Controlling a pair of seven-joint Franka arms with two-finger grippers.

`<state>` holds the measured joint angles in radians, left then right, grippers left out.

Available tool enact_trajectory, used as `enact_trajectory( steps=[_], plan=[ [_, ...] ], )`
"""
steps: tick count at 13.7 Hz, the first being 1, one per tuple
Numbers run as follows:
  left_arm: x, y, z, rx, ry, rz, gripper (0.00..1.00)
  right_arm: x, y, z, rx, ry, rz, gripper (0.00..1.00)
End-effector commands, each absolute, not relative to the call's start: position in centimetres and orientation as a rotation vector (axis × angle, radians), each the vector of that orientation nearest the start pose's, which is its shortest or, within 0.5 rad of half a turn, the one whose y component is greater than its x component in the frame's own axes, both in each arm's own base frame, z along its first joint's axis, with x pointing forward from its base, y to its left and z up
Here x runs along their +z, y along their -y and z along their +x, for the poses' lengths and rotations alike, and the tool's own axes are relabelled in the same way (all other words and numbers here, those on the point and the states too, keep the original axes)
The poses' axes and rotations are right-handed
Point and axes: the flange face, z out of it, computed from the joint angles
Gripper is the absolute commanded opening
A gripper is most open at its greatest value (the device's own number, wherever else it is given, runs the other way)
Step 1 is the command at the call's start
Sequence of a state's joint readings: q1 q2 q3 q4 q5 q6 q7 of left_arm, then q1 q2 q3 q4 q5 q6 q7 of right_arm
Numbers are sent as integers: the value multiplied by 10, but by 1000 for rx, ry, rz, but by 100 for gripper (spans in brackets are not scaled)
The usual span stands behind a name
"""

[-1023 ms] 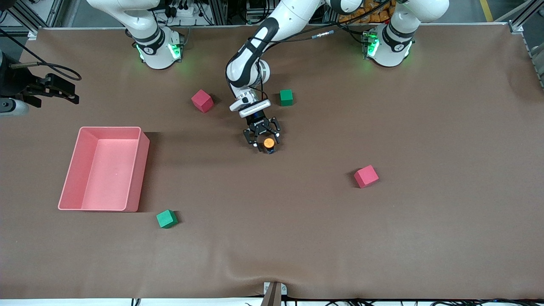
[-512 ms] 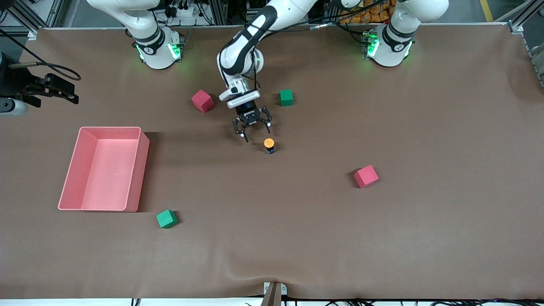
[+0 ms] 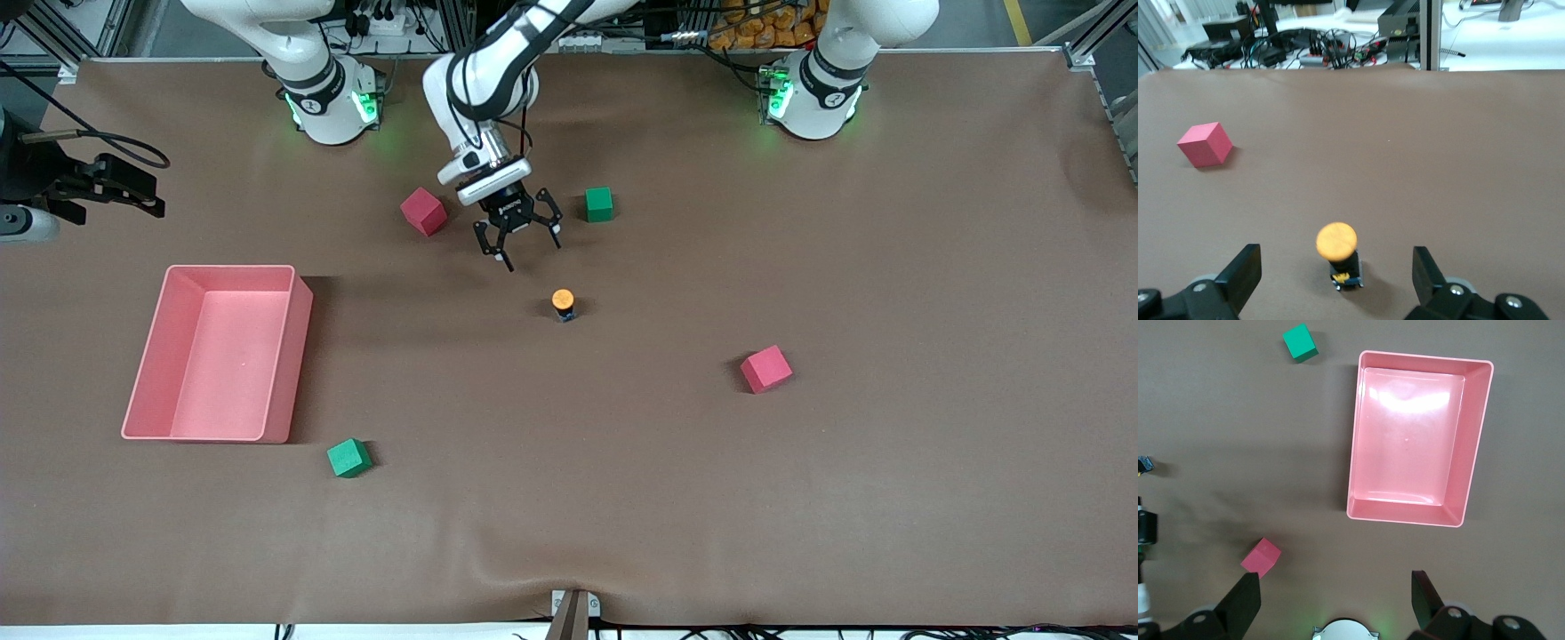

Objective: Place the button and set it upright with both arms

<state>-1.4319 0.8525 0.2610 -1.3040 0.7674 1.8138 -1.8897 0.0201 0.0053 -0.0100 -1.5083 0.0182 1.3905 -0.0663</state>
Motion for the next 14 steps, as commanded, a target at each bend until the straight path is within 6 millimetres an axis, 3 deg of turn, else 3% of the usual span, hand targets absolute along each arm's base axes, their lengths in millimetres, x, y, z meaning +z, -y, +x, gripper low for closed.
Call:
enact_trajectory(
  steps=[1,3,5,9,12,14],
  plan=[
    [326,633,330,-1039,492,-2583,100,643,-9,534,185,120,-3106,100],
    [378,611,359,-899,551,-2662,100,643,-10,534,185,120,-3107,100],
    [416,591,382,-795,595,-2727,100,642,-9,534,190,120,-3106,100],
    [497,520,447,-551,636,-2883,100,644,-8,533,185,117,-3106,100],
    [533,477,476,-430,701,-2968,100,643,-10,534,187,120,-3105,100],
    [557,437,494,-339,640,-2999,100,643,-10,534,188,122,-3106,100]
  ],
)
